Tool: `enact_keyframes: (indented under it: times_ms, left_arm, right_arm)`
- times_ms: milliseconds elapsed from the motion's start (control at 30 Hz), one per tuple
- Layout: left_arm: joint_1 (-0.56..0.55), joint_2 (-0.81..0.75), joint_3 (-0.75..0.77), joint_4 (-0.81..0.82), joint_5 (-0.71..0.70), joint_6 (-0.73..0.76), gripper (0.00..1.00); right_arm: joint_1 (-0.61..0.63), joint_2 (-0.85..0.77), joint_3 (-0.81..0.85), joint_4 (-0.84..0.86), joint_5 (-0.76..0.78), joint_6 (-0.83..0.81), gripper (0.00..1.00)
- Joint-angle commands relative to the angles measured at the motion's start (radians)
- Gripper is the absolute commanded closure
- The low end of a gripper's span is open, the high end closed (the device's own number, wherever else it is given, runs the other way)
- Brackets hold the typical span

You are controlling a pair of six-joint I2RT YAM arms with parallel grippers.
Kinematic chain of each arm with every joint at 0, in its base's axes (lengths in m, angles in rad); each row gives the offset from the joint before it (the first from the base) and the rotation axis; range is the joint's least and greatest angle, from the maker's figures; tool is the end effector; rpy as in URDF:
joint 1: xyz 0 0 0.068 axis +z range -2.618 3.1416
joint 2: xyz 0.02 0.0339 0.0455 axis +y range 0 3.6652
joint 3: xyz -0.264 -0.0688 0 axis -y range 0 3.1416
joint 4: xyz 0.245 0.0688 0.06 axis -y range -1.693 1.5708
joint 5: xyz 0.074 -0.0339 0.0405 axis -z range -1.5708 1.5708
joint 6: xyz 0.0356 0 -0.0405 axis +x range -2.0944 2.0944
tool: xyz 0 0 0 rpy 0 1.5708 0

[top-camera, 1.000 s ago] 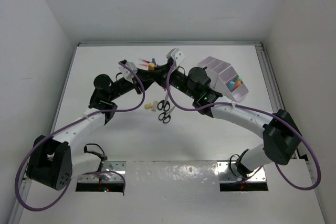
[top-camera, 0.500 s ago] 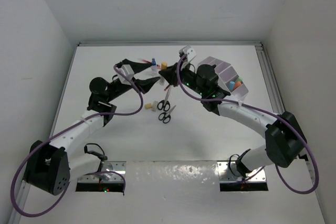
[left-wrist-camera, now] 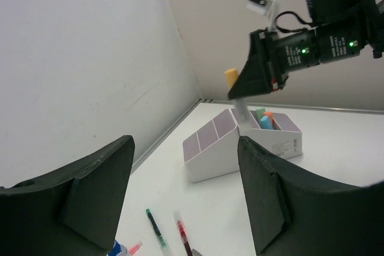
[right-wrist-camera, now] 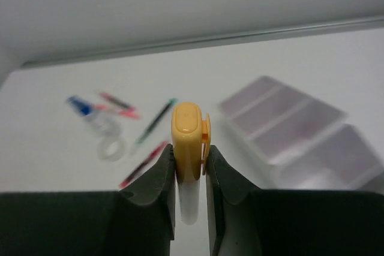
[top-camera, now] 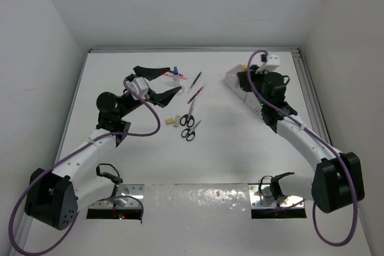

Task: Sort the stationery into containers
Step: Place the pen in the storage box.

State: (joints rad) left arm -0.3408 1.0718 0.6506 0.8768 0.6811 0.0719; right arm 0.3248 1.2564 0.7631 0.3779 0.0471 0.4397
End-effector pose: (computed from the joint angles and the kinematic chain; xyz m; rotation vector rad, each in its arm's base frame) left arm 0.2122 -0.0990 0.3446 0.8237 0.9333 -0.6127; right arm 0.2767 0.0914 0.2888 0.1343 1.7092 0.5321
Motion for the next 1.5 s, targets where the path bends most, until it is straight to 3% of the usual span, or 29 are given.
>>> enact_keyframes:
  times_ms: [0, 167, 400, 833, 1033, 1300, 1433, 1467]
  left_arm:
    - [0.014, -0.032, -0.008, -0.002, -0.04, 0.011, 0.33]
    - [0.025, -0.029, -0.014, -0.038, -0.058, 0.002, 0.33]
    - [0.028, -0.019, -0.009, -0.068, -0.075, -0.006, 0.33]
    - [0.026, -0.001, -0.003, -0.071, -0.101, 0.011, 0.33]
    - [0.028, 0.0, -0.003, -0.073, -0.104, 0.019, 0.33]
    - [0.031, 0.008, 0.001, -0.07, -0.107, 0.023, 0.33]
    - [0.029, 0.008, 0.001, -0.07, -0.109, 0.026, 0.32]
    - [0.031, 0.007, 0.001, -0.07, -0.11, 0.028, 0.32]
  right_arm:
    - [-0.105, -0.06, -0.039, -0.086, 0.178, 0.007, 1.0]
    - [-0.207, -0.097, -0.102, -0.097, 0.289, -0.019, 1.0]
    - [-0.294, -0.031, -0.128, -0.007, 0.255, -0.018, 1.0]
    - [-0.302, 0.09, -0.177, 0.168, 0.053, -0.142, 1.0]
    - [-0.302, 0.123, -0.295, 0.329, -0.006, -0.196, 1.0]
    - [-0.302, 0.195, -0.294, 0.332, -0.041, -0.185, 1.0]
    - [-0.305, 0.192, -0.291, 0.317, -0.03, -0.17, 0.91]
    - [-0.303, 0.187, -0.288, 0.309, -0.029, -0.165, 0.82]
